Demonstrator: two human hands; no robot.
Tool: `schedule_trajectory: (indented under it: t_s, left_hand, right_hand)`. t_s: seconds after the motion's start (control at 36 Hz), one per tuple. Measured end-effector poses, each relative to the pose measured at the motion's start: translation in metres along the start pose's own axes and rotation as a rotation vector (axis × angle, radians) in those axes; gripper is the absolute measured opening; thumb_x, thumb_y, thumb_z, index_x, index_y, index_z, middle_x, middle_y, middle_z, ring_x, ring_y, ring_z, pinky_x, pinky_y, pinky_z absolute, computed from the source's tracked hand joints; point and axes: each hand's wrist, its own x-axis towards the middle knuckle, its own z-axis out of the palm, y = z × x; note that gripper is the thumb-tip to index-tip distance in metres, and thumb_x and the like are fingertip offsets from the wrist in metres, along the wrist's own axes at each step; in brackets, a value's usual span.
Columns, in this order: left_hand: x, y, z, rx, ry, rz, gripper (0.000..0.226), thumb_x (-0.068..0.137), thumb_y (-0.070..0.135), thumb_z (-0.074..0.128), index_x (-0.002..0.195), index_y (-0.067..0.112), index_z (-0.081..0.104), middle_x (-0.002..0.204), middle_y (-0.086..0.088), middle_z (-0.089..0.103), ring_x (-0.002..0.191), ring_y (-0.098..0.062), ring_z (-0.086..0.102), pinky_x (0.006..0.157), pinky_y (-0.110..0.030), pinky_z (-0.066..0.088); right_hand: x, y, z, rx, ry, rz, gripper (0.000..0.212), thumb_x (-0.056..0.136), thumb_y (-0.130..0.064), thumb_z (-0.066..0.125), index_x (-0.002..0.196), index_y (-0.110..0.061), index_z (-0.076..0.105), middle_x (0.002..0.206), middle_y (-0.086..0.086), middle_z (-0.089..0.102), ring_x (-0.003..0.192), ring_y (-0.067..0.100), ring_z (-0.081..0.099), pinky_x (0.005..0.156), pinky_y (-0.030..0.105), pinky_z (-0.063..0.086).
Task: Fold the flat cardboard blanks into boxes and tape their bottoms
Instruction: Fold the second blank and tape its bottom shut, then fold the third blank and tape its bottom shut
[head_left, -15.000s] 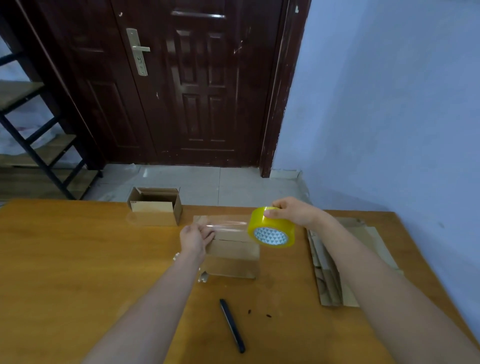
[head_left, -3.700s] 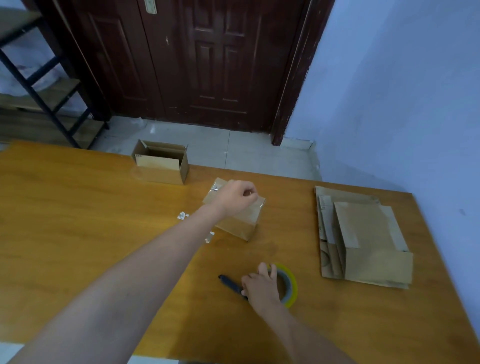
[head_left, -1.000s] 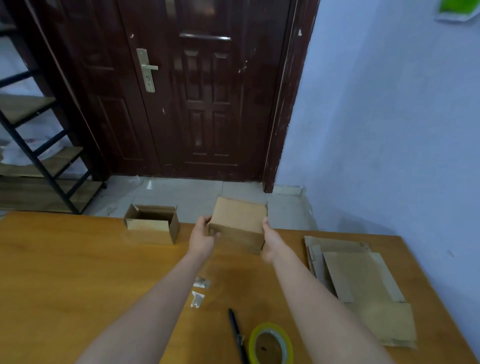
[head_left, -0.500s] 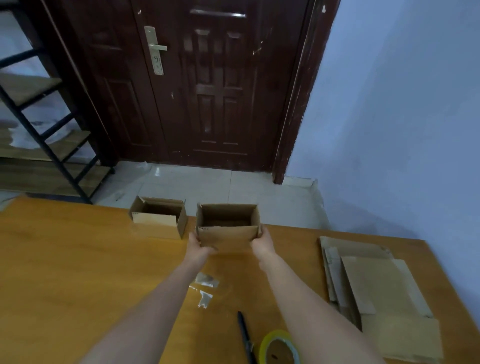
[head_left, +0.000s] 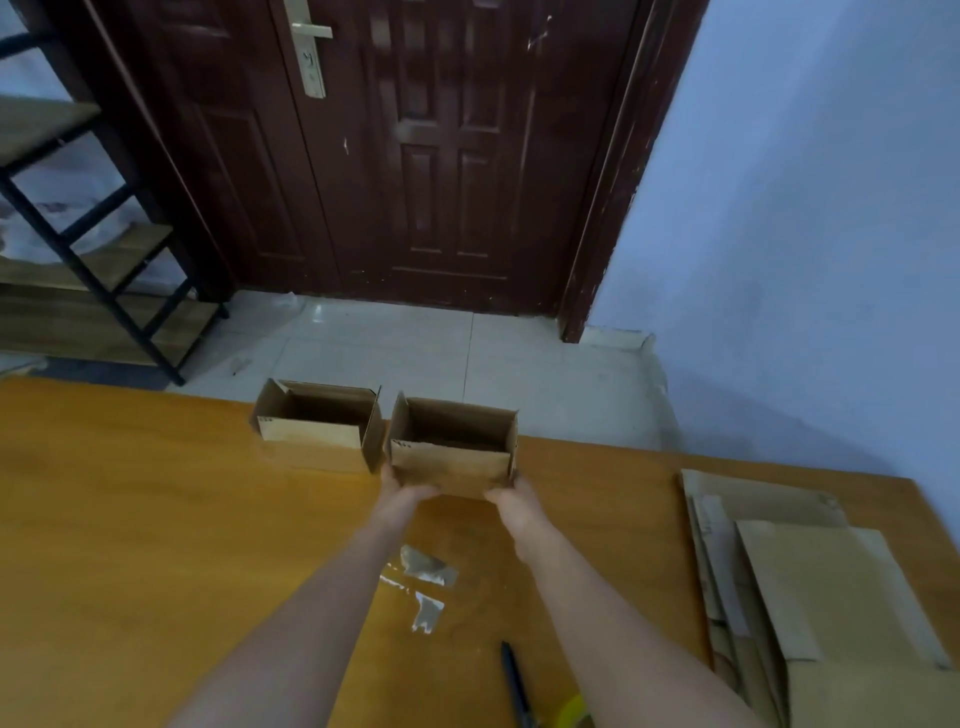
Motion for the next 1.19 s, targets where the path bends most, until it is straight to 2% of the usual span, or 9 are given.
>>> schedule_trajectory:
  t_s: [0.25,0.42,0.58,0.64,0.75,0.83,1.0,1.11,1.19]
  left_hand:
    - [0.015,0.0,-0.001,-0.129,0.171,-0.064,0.082,0.085,0.015,0.066,0.149,0.025,0.016,0.151,-0.008,0.029,0.138,-0.032,0.03,0.113,-0.051,0.027]
    - [-0.001,-0.006,0.008,-0.058,0.218,-0.241,0.065,0.089,0.015,0.064,0.143,0.005,0.029,0.146,-0.016,0.035,0.133,-0.037,0.035,0.108,-0.05,0.034]
    - [-0.032,-0.002,0.051,0.101,0.103,-0.303,0.038,0.098,0.012,0.048,0.131,-0.006,0.044,0.125,-0.022,0.052,0.108,-0.034,0.05,0.086,-0.042,0.043]
    - [-0.039,0.001,0.074,0.178,0.03,-0.291,0.04,0.098,0.015,0.048,0.132,-0.006,0.044,0.112,-0.021,0.056,0.101,-0.034,0.054,0.09,-0.046,0.045]
    - [-0.052,0.007,0.135,0.438,-0.106,-0.181,0.047,0.095,0.02,0.055,0.137,0.003,0.043,0.13,-0.019,0.053,0.118,-0.035,0.052,0.098,-0.044,0.044]
    - [-0.072,0.01,0.188,0.638,-0.231,-0.077,0.042,0.093,0.024,0.056,0.129,0.004,0.052,0.126,-0.017,0.058,0.116,-0.032,0.054,0.094,-0.036,0.045]
    - [-0.124,0.007,0.277,0.744,-0.451,-0.065,0.053,0.096,0.022,0.053,0.143,0.006,0.035,0.143,-0.015,0.043,0.128,-0.029,0.044,0.103,-0.034,0.039]
    - [-0.143,-0.002,0.318,0.59,-0.473,-0.203,0.061,0.097,0.021,0.052,0.147,0.005,0.021,0.151,-0.012,0.03,0.137,-0.029,0.033,0.104,-0.036,0.033]
    - [-0.151,-0.013,0.336,0.453,-0.458,-0.293,0.056,0.097,0.02,0.052,0.145,0.003,0.027,0.147,-0.012,0.036,0.133,-0.029,0.037,0.1,-0.034,0.035]
  right_hand:
    - [0.008,-0.003,0.006,-0.007,-0.02,-0.007,0.051,0.098,-0.014,0.046,0.145,-0.019,0.029,0.144,0.006,0.041,0.132,0.025,0.038,0.107,0.036,0.032]
    - [-0.002,0.015,-0.014,0.046,0.068,0.102,0.065,0.098,-0.02,0.047,0.152,-0.017,0.011,0.158,0.006,0.012,0.143,0.028,0.02,0.115,0.04,0.023]
    - [-0.019,0.02,-0.069,-0.048,0.2,0.036,0.049,0.096,-0.005,0.042,0.145,-0.006,0.032,0.147,0.012,0.038,0.133,0.029,0.039,0.107,0.033,0.033]
    - [-0.026,0.023,-0.095,-0.125,0.263,-0.011,0.044,0.094,-0.002,0.04,0.138,-0.004,0.042,0.14,0.014,0.046,0.128,0.029,0.045,0.103,0.032,0.038]
    - [-0.047,0.034,-0.159,-0.203,0.473,-0.088,0.038,0.091,0.002,0.041,0.125,-0.007,0.056,0.128,0.011,0.055,0.117,0.027,0.053,0.092,0.027,0.041]
    - [-0.065,0.046,-0.212,-0.214,0.656,-0.128,0.029,0.091,-0.004,0.046,0.116,-0.007,0.061,0.124,0.012,0.055,0.115,0.03,0.053,0.096,0.034,0.041]
    - [-0.104,0.098,-0.312,-0.324,0.865,0.046,0.051,0.092,-0.009,0.046,0.141,-0.005,0.035,0.151,0.014,0.023,0.137,0.033,0.028,0.106,0.042,0.033]
    - [-0.124,0.129,-0.346,-0.223,0.794,0.24,0.066,0.093,-0.023,0.047,0.15,-0.009,0.015,0.158,0.01,0.002,0.145,0.031,0.005,0.115,0.046,0.017]
    - [-0.126,0.15,-0.36,-0.131,0.751,0.305,0.073,0.094,-0.034,0.045,0.152,-0.015,0.004,0.159,0.008,0.006,0.146,0.03,0.005,0.116,0.049,0.012]
